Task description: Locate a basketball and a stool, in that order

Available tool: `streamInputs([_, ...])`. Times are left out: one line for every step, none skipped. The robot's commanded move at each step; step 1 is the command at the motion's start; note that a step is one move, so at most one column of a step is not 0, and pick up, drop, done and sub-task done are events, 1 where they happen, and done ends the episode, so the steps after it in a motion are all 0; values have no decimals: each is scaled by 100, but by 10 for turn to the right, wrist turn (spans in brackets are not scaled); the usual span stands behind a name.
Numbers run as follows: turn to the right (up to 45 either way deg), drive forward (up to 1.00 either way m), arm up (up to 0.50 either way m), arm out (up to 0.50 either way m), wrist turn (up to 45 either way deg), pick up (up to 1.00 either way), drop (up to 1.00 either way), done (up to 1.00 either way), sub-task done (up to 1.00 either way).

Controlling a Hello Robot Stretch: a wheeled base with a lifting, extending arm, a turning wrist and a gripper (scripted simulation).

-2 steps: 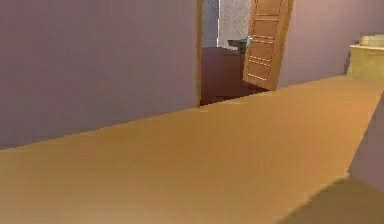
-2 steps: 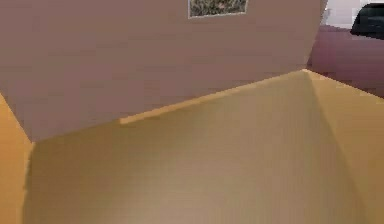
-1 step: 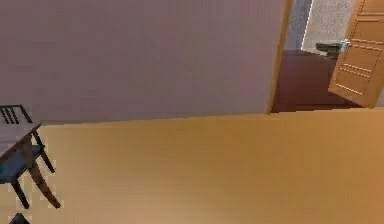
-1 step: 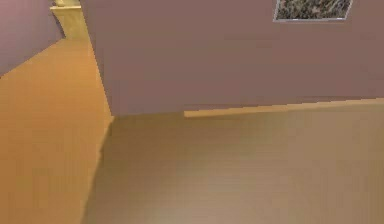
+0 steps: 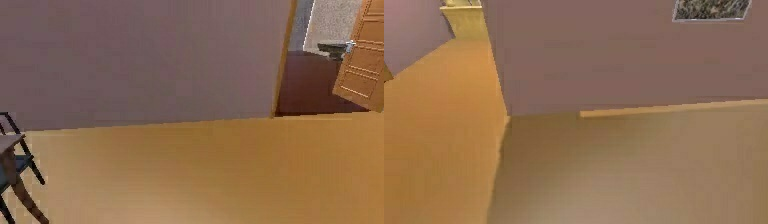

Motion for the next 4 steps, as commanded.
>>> streamInputs([-150,0,0,0,0,0,0,0,0])
streamInputs([0,80,0,0,0,0,0,0,0])
streamInputs([-270,0,0,0,0,0,0,0,0])
streamInputs([0,100,0,0,0,0,0,0,0])
